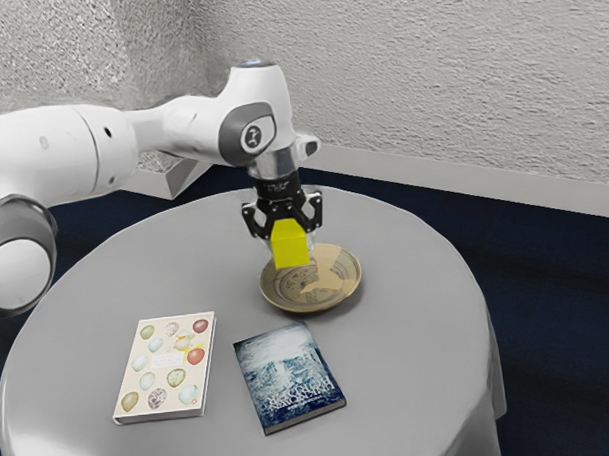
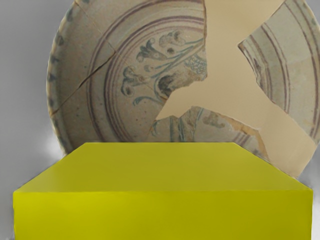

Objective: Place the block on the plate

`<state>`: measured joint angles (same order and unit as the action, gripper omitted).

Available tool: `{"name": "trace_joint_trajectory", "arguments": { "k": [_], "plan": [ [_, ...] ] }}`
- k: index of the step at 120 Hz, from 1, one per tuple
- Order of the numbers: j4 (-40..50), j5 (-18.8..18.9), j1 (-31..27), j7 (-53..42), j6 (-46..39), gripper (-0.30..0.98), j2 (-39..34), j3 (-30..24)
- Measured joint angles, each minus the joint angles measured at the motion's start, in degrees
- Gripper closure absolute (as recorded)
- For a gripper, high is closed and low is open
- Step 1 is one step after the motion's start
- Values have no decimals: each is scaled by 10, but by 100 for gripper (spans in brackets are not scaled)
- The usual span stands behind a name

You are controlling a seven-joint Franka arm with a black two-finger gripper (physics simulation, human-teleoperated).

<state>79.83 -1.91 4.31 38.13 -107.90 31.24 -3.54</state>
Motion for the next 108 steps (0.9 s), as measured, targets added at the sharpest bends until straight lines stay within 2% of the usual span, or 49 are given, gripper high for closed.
{"name": "trace_joint_trajectory", "arguments": {
  "k": [36, 64, 108],
  "plan": [
    [-17, -11, 43, -1, -7, 31, 49, 18],
    [-22, -16, 40, -1, -16, 31, 66, 20],
    [-96, -16, 29, -8, -23, 31, 121, 19]
  ]
}}
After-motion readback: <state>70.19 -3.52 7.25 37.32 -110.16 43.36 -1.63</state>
